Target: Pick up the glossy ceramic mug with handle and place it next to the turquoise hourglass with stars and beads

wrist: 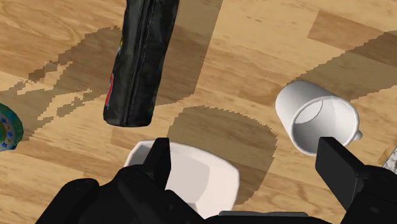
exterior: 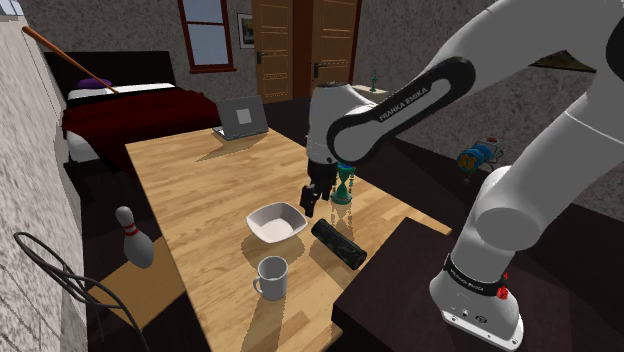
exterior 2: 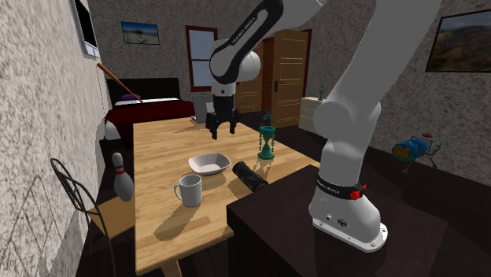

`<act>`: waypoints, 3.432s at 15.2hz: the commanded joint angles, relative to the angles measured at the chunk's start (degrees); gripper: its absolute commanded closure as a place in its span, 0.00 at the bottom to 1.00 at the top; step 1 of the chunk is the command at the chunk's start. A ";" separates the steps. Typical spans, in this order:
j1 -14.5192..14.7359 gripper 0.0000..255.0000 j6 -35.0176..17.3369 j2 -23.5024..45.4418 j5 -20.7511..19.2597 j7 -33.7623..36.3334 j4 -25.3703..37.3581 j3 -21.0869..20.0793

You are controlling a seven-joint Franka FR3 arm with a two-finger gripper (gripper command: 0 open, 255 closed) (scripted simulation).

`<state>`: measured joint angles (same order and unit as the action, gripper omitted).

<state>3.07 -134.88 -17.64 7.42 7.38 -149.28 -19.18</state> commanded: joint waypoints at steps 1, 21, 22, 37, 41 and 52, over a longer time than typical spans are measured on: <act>0.02 0.00 -3.93 4.50 -0.68 2.30 0.74 -1.67; 7.57 0.00 -26.51 42.16 -23.89 25.42 14.05 2.73; 7.83 0.00 -26.84 42.63 -24.16 25.63 14.20 3.04; 7.85 1.00 -26.83 42.63 -24.15 25.62 14.20 3.05; 7.00 1.00 -25.62 41.04 -23.16 24.89 13.81 1.99; 3.15 1.00 -18.53 32.42 -16.65 20.25 12.59 -3.10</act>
<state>6.52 -154.10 15.49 -9.86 28.09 -136.70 -21.89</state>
